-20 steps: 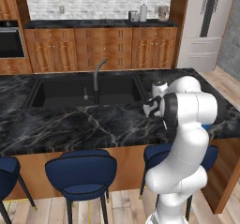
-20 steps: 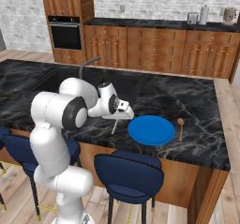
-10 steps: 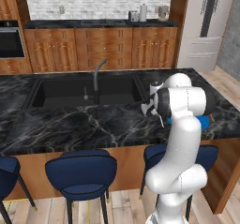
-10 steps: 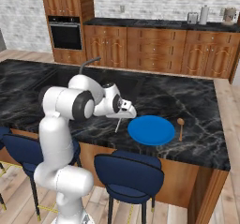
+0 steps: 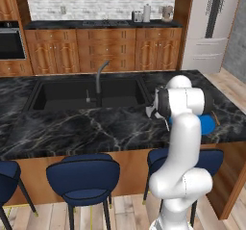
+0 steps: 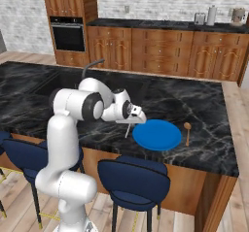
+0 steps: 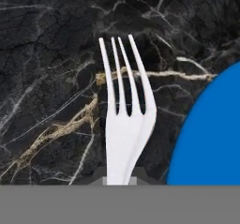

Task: Take the fork and place it on the left side of the plate. Then take the spoon and place it on the right side of the plate. Make sure they're directly next to the plate.

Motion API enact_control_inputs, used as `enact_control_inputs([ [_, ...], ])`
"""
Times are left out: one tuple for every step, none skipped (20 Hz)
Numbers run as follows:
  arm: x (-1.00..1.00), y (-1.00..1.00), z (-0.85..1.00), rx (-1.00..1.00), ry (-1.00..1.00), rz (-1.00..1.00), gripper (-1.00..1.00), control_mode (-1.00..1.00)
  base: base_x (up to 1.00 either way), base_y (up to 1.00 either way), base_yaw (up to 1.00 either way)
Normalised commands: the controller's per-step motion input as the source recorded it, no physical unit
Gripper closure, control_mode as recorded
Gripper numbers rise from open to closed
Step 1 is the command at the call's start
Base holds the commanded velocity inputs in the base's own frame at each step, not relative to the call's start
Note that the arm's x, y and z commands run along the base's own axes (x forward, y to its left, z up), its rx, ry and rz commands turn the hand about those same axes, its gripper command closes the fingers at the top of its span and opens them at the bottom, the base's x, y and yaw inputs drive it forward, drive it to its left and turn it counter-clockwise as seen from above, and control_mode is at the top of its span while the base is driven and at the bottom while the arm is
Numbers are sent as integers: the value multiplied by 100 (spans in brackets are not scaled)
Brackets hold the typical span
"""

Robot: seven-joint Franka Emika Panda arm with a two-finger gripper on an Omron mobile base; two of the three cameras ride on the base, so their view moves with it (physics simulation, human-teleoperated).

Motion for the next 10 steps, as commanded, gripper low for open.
enact_control_inputs([
  [27,0,-17,0,-1,0,100,-100,0,0,0],
  [27,0,-19,0,-2,0,100,-100,0,0,0],
  [29,0,-16,0,-2,0,100,-100,0,0,0],
  [28,0,-16,0,-1,0,100,-100,0,0,0],
  [28,0,-16,0,0,0,100,-100,0,0,0],
  [27,0,-18,0,0,0,100,-100,0,0,0],
  [29,0,-20,0,0,0,100,-100,0,0,0],
  [27,-1,-24,0,0,0,100,-100,0,0,0],
  [27,-3,-26,0,0,0,100,-100,0,0,0],
  [24,-4,-31,0,0,0,100,-100,0,0,0],
])
